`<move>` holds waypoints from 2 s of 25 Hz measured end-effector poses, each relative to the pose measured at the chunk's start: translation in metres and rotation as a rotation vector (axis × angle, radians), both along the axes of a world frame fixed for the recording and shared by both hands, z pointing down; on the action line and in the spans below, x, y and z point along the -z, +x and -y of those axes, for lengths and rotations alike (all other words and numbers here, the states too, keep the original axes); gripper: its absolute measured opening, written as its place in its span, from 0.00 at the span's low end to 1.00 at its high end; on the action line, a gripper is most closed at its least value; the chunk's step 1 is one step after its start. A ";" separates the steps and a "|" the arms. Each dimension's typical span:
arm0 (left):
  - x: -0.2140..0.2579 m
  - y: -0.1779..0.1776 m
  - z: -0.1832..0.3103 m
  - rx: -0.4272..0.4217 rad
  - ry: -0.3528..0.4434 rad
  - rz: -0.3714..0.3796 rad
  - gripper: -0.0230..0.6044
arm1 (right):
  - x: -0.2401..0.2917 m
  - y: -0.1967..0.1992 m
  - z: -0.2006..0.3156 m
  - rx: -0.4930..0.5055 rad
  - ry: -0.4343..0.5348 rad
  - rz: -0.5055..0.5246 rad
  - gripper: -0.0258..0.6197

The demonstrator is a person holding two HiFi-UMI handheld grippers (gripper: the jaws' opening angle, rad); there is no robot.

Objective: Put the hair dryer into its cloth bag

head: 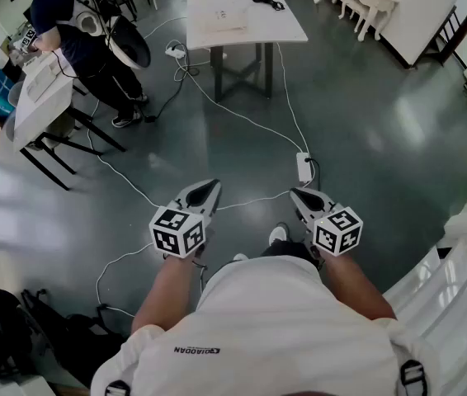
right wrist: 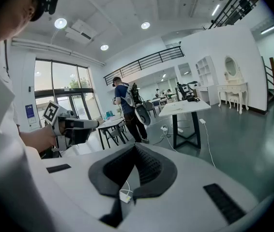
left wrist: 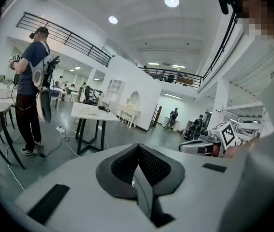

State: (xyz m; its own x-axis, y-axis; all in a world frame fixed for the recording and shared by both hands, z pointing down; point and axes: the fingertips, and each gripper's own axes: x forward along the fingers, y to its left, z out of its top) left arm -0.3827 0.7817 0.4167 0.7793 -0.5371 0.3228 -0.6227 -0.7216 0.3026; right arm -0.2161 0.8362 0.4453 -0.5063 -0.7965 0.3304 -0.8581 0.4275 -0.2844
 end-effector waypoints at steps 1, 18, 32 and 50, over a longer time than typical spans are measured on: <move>0.001 0.000 0.000 -0.001 0.001 -0.001 0.08 | 0.001 -0.001 -0.001 0.000 0.001 0.000 0.07; 0.003 0.002 -0.007 -0.013 0.003 -0.002 0.08 | 0.010 -0.006 -0.005 0.007 0.038 0.005 0.07; -0.016 0.002 -0.004 -0.013 -0.069 -0.037 0.08 | -0.003 -0.008 -0.006 0.007 -0.004 0.025 0.07; -0.034 0.055 0.121 -0.021 -0.087 0.054 0.08 | -0.020 0.050 0.144 -0.008 -0.022 0.091 0.07</move>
State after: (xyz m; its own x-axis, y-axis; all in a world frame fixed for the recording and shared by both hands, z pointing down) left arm -0.3278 0.6609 0.4508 0.7702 -0.4890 0.4094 -0.6249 -0.7068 0.3316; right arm -0.1662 0.6918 0.4649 -0.5285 -0.7938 0.3009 -0.8318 0.4132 -0.3707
